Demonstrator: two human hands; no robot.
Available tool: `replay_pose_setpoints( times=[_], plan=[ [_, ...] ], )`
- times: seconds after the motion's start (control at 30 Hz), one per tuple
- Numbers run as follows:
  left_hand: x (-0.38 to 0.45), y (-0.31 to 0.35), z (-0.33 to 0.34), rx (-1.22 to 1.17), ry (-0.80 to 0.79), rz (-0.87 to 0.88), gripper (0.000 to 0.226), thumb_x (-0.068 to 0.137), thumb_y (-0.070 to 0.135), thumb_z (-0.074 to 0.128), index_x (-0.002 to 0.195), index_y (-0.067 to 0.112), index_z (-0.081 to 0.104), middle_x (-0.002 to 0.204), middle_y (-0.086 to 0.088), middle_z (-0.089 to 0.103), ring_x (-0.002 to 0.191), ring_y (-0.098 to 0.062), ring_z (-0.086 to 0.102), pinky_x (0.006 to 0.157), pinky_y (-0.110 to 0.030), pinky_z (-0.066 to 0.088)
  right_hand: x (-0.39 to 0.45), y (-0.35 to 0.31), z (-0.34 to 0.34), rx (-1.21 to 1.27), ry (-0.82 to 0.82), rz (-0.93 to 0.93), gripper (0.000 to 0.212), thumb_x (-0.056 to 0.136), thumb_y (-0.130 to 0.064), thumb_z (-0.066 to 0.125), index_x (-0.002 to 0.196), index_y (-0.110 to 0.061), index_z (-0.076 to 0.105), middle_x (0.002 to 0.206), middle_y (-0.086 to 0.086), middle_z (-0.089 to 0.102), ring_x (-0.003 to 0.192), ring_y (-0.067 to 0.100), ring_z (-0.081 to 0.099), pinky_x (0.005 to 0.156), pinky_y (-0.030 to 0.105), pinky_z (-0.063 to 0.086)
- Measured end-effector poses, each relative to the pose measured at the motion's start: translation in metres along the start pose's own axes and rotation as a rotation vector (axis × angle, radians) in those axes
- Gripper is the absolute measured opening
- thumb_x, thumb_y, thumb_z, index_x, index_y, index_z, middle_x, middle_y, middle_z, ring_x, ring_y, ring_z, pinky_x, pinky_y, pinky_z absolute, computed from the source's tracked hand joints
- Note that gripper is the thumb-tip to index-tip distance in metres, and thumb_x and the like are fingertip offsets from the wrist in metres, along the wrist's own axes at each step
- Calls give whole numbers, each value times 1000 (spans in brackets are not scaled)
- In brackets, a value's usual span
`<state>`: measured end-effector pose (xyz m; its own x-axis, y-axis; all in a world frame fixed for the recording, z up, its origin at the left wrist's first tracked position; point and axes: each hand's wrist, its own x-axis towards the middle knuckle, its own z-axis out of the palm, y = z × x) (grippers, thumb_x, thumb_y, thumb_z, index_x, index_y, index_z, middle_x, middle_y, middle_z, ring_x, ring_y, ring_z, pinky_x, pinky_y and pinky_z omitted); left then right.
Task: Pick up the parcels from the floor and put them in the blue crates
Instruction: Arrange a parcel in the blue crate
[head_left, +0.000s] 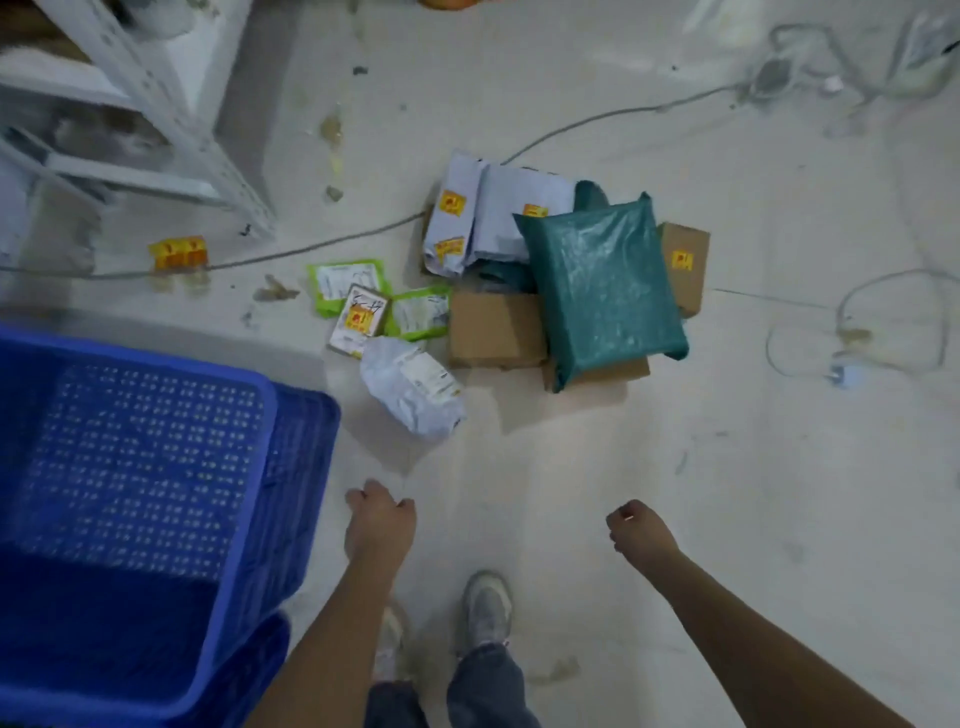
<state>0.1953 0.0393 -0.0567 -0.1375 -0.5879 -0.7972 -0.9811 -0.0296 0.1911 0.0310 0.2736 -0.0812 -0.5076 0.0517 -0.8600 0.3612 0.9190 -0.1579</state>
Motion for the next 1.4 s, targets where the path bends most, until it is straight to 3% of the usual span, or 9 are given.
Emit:
replay_pose_setpoints(
  times=[0.27,0.4,0.53,0.67,0.73,0.87,1.03,1.2,1.4],
  plan=[
    [23,138,59,146,-119,416,32,94,21,51,117,-1,48,122,-19,49,110,-36,54,90,-39,44,50,-17,-61,242,71,75,11,88,-13,47,92,-5,52,68,8,60,78,33,62,89,47,51],
    [54,152,84,343,-216,335,38,95,30,47,123,4,45,125,-15,53,113,-33,53,92,-36,45,67,-22,-64,310,15,159,14,89,-14,47,96,-3,52,75,10,60,72,28,60,88,45,51],
    [113,175,107,266,-259,134,68,92,52,44,134,-1,35,132,-23,51,121,-35,50,104,-40,39,99,-39,-66,449,-17,232,11,91,-10,45,96,-1,50,76,10,56,63,21,54,59,27,43],
    [138,224,120,-195,-366,-40,57,93,40,51,124,-7,45,73,-9,58,58,-19,55,48,-20,48,127,-68,-64,650,-70,302,12,93,-13,48,99,-3,51,86,12,56,71,22,54,60,27,41],
    [152,243,128,-187,-411,-26,48,95,33,52,126,-3,45,68,-4,53,55,-14,49,46,-20,40,141,-86,-63,748,-97,311,19,93,-19,50,105,-5,52,98,13,57,85,23,56,71,31,47],
    [173,281,137,-246,-438,-75,42,93,34,54,124,8,48,79,-2,53,62,-12,49,51,-21,42,175,-124,-64,867,-133,328,41,93,-32,50,125,-6,47,115,12,54,105,24,54,87,34,48],
    [191,307,147,-360,-486,-67,61,90,38,58,141,11,36,135,-10,50,90,-22,57,61,-25,47,212,-149,-67,1006,-150,309,54,94,-43,43,136,-8,39,133,12,47,114,24,49,95,35,44],
    [201,305,156,-361,-492,-60,74,83,42,66,143,16,30,141,-7,47,121,-31,51,81,-32,45,234,-144,-72,1264,-46,320,53,93,-40,46,141,-20,35,144,3,43,131,23,43,106,38,37],
    [221,300,173,-509,-537,-28,63,81,32,72,135,17,44,133,-2,57,116,-20,56,86,-31,47,251,-144,-67,1210,-45,242,50,91,-37,54,136,-20,41,134,-3,51,120,20,51,97,36,44]
  ],
)
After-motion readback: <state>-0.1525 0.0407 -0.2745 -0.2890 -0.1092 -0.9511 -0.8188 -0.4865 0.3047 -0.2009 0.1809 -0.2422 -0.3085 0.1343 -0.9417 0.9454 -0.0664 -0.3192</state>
